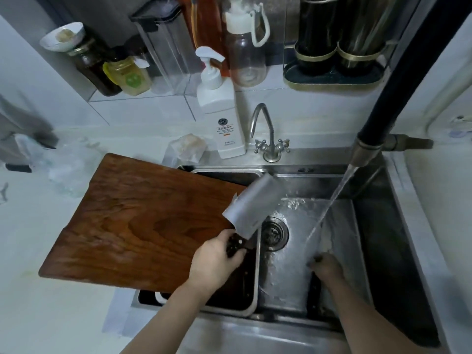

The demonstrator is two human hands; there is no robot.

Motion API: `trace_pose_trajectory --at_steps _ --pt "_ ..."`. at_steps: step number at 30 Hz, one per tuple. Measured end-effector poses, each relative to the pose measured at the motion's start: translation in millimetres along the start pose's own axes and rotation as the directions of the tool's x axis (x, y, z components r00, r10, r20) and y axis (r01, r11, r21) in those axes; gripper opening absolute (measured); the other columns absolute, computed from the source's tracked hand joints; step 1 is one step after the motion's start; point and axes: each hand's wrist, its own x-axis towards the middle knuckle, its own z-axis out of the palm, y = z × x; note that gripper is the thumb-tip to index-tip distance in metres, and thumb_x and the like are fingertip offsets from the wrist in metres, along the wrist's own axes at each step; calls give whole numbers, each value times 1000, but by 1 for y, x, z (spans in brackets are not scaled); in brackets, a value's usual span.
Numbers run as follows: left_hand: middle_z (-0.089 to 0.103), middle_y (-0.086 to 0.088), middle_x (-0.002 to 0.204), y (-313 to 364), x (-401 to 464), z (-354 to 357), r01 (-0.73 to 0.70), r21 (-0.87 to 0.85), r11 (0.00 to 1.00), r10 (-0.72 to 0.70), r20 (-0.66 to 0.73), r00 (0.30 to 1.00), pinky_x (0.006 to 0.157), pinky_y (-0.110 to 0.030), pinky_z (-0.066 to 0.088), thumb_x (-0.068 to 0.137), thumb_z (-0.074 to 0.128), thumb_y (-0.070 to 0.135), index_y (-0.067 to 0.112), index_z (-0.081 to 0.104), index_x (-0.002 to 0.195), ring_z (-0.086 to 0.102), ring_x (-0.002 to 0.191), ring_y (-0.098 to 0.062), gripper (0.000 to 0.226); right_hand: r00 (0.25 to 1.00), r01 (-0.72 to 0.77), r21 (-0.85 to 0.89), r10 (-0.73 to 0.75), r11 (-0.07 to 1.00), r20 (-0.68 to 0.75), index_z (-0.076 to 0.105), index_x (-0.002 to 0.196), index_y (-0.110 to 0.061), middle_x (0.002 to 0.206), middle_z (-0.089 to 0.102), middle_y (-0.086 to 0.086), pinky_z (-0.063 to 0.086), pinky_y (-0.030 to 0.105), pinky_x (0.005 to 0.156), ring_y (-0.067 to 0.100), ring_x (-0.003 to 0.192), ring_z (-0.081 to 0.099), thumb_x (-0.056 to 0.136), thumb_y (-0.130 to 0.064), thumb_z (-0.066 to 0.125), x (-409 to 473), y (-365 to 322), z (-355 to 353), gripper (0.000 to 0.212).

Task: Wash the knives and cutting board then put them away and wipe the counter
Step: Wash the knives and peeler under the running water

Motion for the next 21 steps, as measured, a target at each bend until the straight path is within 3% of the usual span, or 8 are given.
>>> trace_pose_trajectory --at_steps 2,6,10,12,14,16,18,21 --pt "71 5 103 -7 2 5 23 12 1000 -22 -84 996 75 -26 50 83 64 44 25 54 125 67 94 -15 47 996 -42 50 46 998 -73 64 104 8 111 65 21 32 23 66 29 106 61 80 -9 69 -4 -3 1 29" --pt "70 7 98 -17 10 16 67 -37 997 -72 -132 989 68 -25 50 83 66 41 21 55 123 66 89 -13 46 973 -151 144 173 978 -152 53 110 6 107 63 20 46 27 61 28 85 62 76 -11 71 2 6 7 42" --pt "63 8 95 -25 16 30 105 -72 992 -115 -137 984 70 -26 48 81 68 39 20 58 117 61 90 -13 41 963 -195 159 220 968 -156 27 127 1 120 54 23 48 39 85 30 95 57 89 -10 54 10 13 20 48" --pt "58 11 92 -26 18 34 108 -86 990 -120 -142 983 68 -25 46 81 67 39 20 58 114 58 87 -10 38 967 -193 159 215 968 -138 19 135 3 125 52 22 47 39 89 33 104 56 88 -9 56 4 4 18 61" --pt "55 13 93 -29 17 36 123 -88 988 -135 -143 981 67 -22 44 83 65 40 21 57 114 53 86 -6 37 978 -177 209 196 962 -74 22 135 10 121 53 20 45 32 82 34 108 56 80 -9 68 9 -2 16 75" --pt "53 14 93 -33 14 37 143 -94 985 -156 -147 977 68 -21 43 85 63 41 20 56 117 52 86 -4 39 986 -155 302 168 941 -19 46 121 12 112 62 22 47 32 74 31 94 62 57 -20 78 21 -2 16 79" --pt "52 13 92 -36 11 37 175 -94 980 -187 -145 972 67 -21 43 85 62 41 19 56 117 53 86 -5 39 992 -115 439 123 891 10 63 96 8 93 68 26 50 33 65 28 73 64 45 -25 75 34 -1 18 62" --pt "53 11 92 -39 5 38 231 -86 969 -240 -111 964 66 -24 42 86 61 41 19 56 113 56 89 -10 35 989 -144 636 93 758 113 61 79 -5 62 60 13 46 21 46 21 51 53 78 -6 62 0 -31 7 2"
